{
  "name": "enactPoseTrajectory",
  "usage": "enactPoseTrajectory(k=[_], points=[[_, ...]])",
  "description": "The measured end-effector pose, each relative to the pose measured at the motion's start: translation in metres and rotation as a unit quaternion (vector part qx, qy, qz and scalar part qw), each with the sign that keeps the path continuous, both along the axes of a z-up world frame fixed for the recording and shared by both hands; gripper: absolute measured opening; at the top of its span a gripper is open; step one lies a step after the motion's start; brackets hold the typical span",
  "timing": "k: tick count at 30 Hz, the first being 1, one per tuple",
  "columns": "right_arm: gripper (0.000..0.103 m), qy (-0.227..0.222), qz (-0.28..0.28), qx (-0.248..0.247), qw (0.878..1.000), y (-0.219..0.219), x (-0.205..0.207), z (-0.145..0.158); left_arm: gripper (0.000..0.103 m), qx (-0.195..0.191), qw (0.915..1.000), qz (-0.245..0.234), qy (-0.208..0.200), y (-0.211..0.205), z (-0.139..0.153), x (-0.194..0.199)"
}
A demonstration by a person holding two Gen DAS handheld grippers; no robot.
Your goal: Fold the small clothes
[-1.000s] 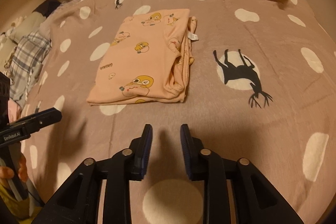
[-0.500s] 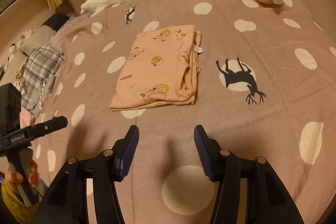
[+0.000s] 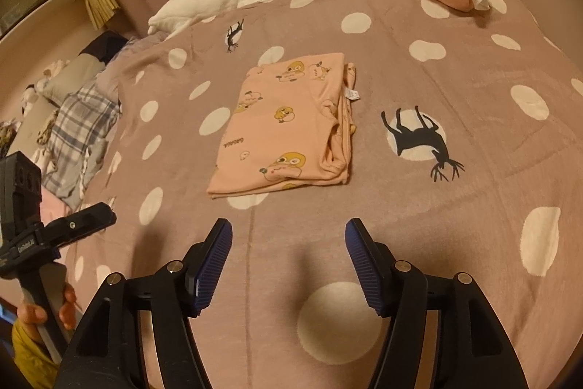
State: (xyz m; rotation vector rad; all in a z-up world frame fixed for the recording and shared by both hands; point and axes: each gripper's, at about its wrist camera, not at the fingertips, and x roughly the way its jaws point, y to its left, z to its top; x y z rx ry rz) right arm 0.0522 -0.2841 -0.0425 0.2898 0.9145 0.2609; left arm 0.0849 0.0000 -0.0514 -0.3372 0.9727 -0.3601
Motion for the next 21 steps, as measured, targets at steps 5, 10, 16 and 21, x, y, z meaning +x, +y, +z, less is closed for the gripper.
enactPoseTrajectory(k=[5,10,16,21], points=[[0.075,0.003,0.001,0.007,1.0,0.0,0.0,0.0,0.103,-0.002,1.0,0.005,-0.007,0.002,0.0,-0.001],[0.075,0.004,-0.001,0.01,1.0,0.0,0.0,-0.001,0.103,-0.016,0.9993,0.011,-0.03,0.006,0.003,-0.002],[0.083,0.003,-0.001,0.012,1.0,0.0,0.0,-0.001,0.103,-0.03,0.9983,-0.008,-0.049,0.005,0.004,0.0],[0.084,0.007,-0.001,0.01,1.0,0.0,0.005,-0.003,0.103,-0.048,0.998,-0.025,-0.032,0.003,-0.002,0.01]])
